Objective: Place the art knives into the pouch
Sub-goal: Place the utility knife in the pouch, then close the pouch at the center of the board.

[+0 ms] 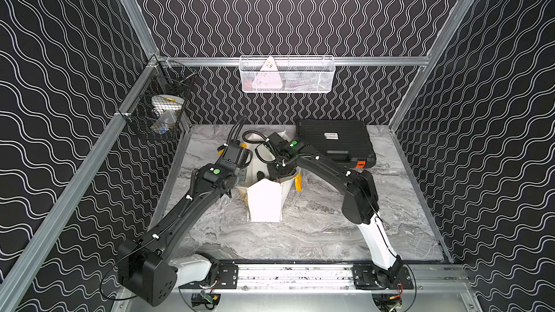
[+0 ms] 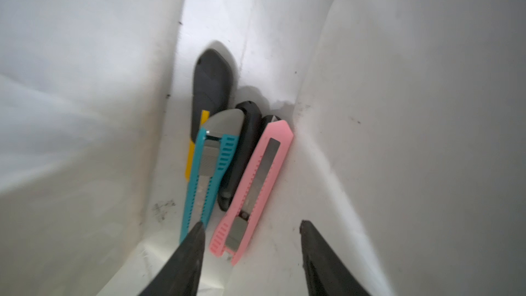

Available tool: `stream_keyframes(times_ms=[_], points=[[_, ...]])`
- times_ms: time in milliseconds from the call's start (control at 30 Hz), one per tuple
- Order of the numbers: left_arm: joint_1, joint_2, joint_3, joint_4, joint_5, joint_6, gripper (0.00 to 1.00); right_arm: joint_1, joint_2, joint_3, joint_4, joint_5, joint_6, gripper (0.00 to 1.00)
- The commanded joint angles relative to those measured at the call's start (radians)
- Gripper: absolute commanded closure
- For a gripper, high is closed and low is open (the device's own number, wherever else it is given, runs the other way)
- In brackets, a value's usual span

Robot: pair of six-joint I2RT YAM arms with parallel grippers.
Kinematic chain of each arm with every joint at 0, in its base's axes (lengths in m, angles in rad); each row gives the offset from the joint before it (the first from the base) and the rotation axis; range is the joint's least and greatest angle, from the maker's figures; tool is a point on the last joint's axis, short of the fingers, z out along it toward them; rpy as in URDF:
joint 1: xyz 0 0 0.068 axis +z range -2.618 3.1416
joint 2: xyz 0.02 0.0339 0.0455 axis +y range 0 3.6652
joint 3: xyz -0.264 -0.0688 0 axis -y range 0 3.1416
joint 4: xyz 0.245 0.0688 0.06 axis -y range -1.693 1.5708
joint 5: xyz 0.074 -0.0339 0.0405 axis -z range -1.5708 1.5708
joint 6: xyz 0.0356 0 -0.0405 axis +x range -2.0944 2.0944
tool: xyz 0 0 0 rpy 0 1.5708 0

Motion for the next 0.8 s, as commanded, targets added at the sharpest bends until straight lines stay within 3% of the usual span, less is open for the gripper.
stream_keyframes(times_ms=[0, 200, 600, 767], points=[[0.0, -0.001, 0.0, 0.018, -0.023, 0.005, 1.0, 0.0, -0.053, -0.019, 0.048, -0.055, -0.003, 0.44], [0.0, -0.001, 0.0, 0.021, -0.019, 0.007, 1.0, 0.001, -0.172, -0.078, 0.133, -0.069, 0.016, 0.42], [-0.002, 0.001, -0.001, 0.021, -0.015, 0.006, 1.0, -0.004, -0.47, -0.214, 0.241, 0.127, 0.047, 0.4], [-0.004, 0.0, -0.001, 0.02, -0.014, 0.005, 1.0, -0.072, -0.538, -0.322, 0.233, 0.145, 0.084, 0.39]])
